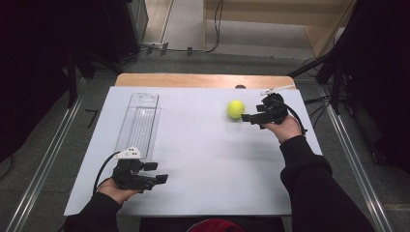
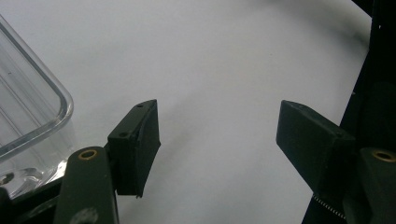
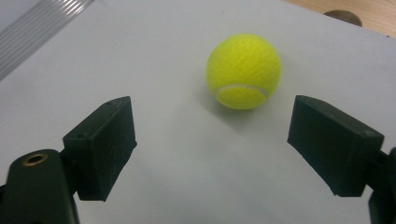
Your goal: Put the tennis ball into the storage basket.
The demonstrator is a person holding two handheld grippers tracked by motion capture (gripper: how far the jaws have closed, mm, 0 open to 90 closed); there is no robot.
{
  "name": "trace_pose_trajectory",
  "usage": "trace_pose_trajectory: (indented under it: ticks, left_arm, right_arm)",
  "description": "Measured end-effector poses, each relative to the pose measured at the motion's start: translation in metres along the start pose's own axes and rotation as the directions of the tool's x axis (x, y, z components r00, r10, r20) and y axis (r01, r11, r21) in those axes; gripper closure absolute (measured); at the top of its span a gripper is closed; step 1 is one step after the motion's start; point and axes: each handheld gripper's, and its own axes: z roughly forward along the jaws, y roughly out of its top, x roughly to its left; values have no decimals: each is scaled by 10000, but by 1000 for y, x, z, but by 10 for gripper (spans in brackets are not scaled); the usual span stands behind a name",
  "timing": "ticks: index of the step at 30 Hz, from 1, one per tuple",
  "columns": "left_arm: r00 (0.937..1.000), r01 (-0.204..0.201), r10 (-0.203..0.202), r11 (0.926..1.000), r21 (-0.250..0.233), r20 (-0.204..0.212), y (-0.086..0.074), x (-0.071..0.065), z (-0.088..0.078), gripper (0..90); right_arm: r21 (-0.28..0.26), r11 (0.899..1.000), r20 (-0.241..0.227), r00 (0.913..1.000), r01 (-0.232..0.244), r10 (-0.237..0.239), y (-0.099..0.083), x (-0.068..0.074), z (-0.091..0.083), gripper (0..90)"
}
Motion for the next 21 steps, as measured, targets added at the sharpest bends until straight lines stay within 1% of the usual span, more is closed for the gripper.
trace_pose_trajectory:
  ticks: [5,8,15,17,21]
  left_arm:
    - [10000,29,-29,9999,-115,17,-1,0,-1,309]
    - [10000,44,-44,10000,-27,26,-2,-1,-2,309]
    - [9999,116,-116,9999,-63,7,-4,-1,-4,309]
    - [9999,146,-146,9999,-50,8,-5,-1,-4,309]
    - [9999,139,-139,9999,-25,35,-5,-1,-4,309]
  right_arm:
    - [-28,10000,145,9999,-12,13,8,-3,7,131]
    - [-62,10000,130,9999,6,-5,11,-5,10,131]
    - [-48,10000,257,9997,-9,11,20,-9,17,131]
    - [-49,10000,220,9998,-4,5,21,-10,18,131]
    - [-43,10000,298,9995,-80,81,25,-17,25,131]
